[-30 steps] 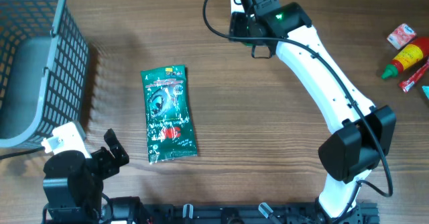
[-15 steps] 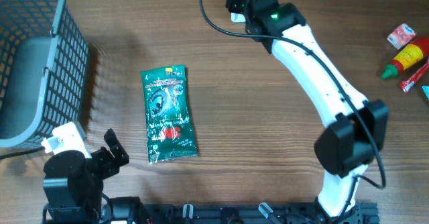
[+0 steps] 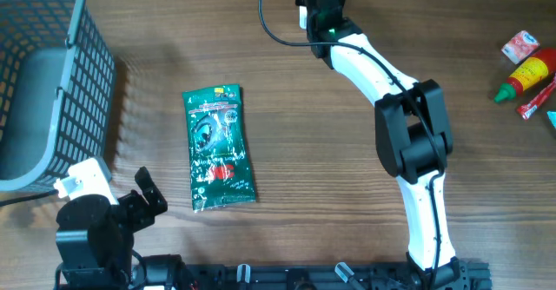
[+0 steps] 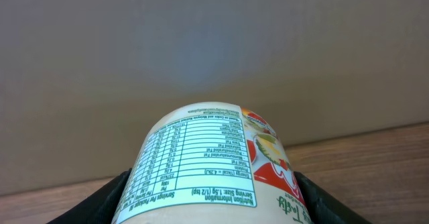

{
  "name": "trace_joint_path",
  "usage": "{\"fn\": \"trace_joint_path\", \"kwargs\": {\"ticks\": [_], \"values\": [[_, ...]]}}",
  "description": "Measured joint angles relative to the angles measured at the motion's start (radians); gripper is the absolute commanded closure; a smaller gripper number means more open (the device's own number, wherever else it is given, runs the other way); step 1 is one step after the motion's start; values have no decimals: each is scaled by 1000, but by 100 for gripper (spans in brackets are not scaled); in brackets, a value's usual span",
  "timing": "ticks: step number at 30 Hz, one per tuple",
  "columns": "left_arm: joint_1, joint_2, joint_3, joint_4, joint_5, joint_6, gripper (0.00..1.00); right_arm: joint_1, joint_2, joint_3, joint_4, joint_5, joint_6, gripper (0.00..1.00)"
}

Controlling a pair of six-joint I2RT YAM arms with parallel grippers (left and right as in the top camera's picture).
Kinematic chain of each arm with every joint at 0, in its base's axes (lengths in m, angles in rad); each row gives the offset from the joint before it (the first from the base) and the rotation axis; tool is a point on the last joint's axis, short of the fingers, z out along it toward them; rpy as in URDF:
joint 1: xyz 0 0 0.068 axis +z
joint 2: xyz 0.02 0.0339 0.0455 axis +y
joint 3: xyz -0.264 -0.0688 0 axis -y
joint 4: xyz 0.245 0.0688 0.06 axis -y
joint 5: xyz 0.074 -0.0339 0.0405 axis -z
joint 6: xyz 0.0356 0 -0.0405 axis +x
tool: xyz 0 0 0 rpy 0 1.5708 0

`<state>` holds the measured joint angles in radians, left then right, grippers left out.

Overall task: Scan the item barcode
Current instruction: 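Hold the jar in front of the barcode scanner, then carry the jar to the right edge and release it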

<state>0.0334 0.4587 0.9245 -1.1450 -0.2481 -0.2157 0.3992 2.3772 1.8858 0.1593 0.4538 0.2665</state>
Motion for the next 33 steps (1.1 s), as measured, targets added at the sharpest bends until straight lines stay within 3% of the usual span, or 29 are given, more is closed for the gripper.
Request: {"fn": "trace_joint_path", "kwargs": {"ticks": [13, 23, 29, 33], "values": [[0, 0, 0, 0, 0, 0, 0, 0, 6, 0, -26, 0, -8, 47], [0, 0, 0, 0, 0, 0, 0, -19, -33, 0, -388, 23, 10, 50], [0, 0, 0, 0, 0, 0, 0, -129, -216, 12, -805, 126, 295, 49], [0, 0, 0, 0, 0, 0, 0, -274, -237, 17, -1015, 91, 525, 45]]}}
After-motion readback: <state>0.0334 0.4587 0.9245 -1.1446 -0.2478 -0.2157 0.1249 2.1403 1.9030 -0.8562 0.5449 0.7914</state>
